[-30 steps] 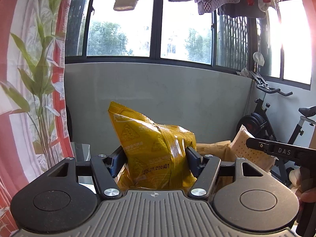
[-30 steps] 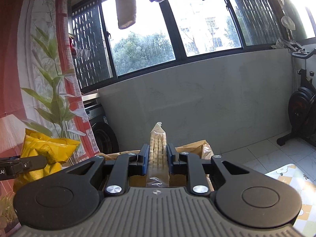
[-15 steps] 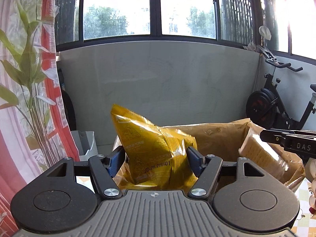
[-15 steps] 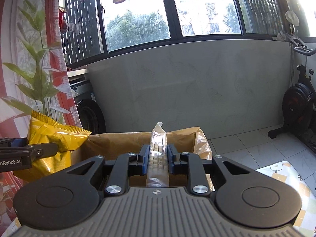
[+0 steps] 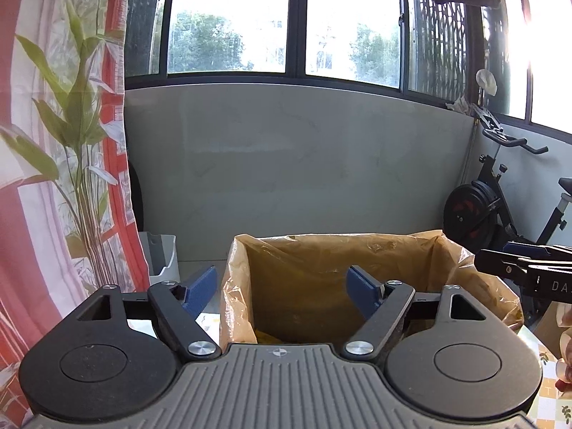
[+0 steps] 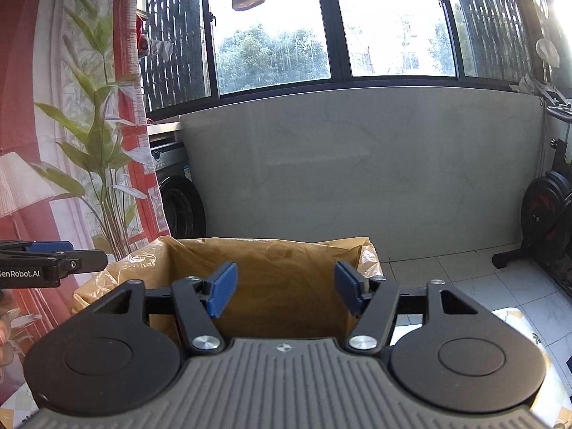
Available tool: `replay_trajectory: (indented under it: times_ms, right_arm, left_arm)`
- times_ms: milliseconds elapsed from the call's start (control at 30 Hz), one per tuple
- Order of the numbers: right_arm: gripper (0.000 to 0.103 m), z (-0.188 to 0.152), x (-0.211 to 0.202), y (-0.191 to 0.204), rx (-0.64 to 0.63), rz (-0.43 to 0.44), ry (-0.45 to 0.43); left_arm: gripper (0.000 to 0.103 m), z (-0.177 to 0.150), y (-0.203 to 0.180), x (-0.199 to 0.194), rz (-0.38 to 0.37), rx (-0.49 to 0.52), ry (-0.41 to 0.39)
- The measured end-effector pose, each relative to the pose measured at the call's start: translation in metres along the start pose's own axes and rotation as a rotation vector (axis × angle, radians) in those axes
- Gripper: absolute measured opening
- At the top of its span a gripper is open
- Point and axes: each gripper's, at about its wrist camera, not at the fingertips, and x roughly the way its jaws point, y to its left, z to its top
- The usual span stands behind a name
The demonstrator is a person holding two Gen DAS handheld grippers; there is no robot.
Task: Organize snacks
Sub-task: 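Withdraw both open tools from the box back toward the snack pile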
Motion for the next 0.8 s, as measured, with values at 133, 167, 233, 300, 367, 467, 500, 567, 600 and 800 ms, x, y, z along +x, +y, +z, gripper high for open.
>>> replay_trajectory:
  times_ms: [133,167,233,300,367,467,500,567,600,800]
  right_arm:
    - [0.082,-0.002,-0.017,0.002,-0.014,0.041,0.002]
    - [0.085,-0.002,-0.021,0.003,-0.018,0.044,0.004]
    - [0.087,-0.005,-0.03,0.004,-0.019,0.052,0.004]
    - [0.089,-0.007,-0.039,0.003,-0.012,0.052,0.006]
    - [0.089,-0.011,-0.046,0.001,0.0,0.05,0.005]
    - [0.089,-0.018,-0.057,-0.003,0.026,0.054,0.008]
    - [0.089,-0.02,-0.061,-0.004,0.027,0.055,0.007]
    - [0.089,-0.027,-0.068,-0.005,0.015,0.059,0.003]
    - [0.089,-0.031,-0.072,-0.006,0.01,0.062,0.002]
    - [0.09,-0.059,-0.081,-0.023,0.06,0.06,0.035]
  left_arm:
    - [0.084,-0.002,0.007,-0.022,0.001,-0.031,0.002]
    - [0.084,-0.003,0.01,-0.027,0.005,-0.038,0.003]
    - [0.084,-0.006,0.014,-0.039,0.01,-0.054,0.003]
    - [0.085,-0.011,0.017,-0.052,0.013,-0.058,-0.001]
    - [0.086,-0.016,0.019,-0.063,0.019,-0.059,0.001]
    - [0.086,-0.025,0.024,-0.08,0.026,-0.069,0.009]
    - [0.086,-0.027,0.025,-0.085,0.027,-0.071,0.01]
    - [0.087,-0.034,0.029,-0.094,0.029,-0.076,0.011]
    - [0.087,-0.037,0.031,-0.098,0.03,-0.077,0.012]
    - [0.087,-0.061,0.037,-0.112,0.062,-0.075,0.013]
